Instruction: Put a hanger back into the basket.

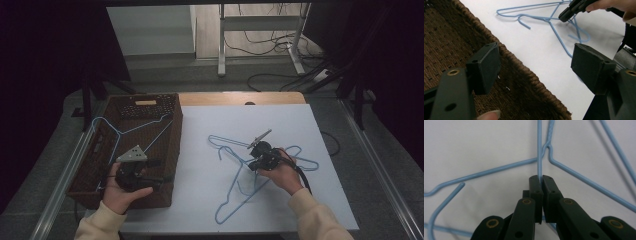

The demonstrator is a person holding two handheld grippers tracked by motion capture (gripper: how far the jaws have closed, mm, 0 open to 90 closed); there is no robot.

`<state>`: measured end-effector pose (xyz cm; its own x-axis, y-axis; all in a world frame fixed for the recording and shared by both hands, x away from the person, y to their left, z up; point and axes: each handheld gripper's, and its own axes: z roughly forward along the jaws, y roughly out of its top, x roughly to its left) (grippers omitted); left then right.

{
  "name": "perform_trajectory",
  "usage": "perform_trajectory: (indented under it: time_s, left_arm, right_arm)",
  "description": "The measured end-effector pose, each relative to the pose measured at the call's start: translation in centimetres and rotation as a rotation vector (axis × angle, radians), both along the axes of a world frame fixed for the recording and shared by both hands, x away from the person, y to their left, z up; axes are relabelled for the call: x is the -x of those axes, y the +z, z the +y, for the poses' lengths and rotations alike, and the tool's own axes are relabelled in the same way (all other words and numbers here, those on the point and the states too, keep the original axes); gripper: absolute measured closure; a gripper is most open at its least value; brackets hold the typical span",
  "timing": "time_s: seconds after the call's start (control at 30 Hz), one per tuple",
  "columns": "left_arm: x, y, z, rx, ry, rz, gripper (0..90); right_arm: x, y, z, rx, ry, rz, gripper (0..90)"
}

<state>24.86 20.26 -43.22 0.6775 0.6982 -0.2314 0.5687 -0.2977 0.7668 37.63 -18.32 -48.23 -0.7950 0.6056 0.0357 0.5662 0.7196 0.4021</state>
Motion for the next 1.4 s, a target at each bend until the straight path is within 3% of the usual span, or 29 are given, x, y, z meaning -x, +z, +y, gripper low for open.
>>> perform_trajectory:
  time_s: [0.37,0.57,0.8,1.1,1.4]
  left_arm:
    - [0.2,0.5,-1.0,-0.008,-0.018,-0.030,24.5]
    - [0.1,1.1,-2.5,-0.026,-0.051,-0.050,24.7]
    - [-0.7,1.6,-5.6,-0.062,-0.118,-0.061,24.7]
    - [-2.8,0.6,-10.8,-0.121,-0.218,-0.024,25.2]
    - [-5.2,-1.8,-14.1,-0.169,-0.234,0.035,26.9]
  right_arm:
    - [1.5,3.9,-1.7,-0.096,0.098,0.004,87.3]
    - [2.1,4.6,-1.8,-0.113,0.126,0.027,87.3]
    - [2.4,4.8,-1.6,-0.120,0.152,0.046,87.3]
    - [2.6,4.9,-1.6,-0.123,0.178,0.063,87.3]
    - [2.7,5.0,-1.9,-0.130,0.194,0.067,87.3]
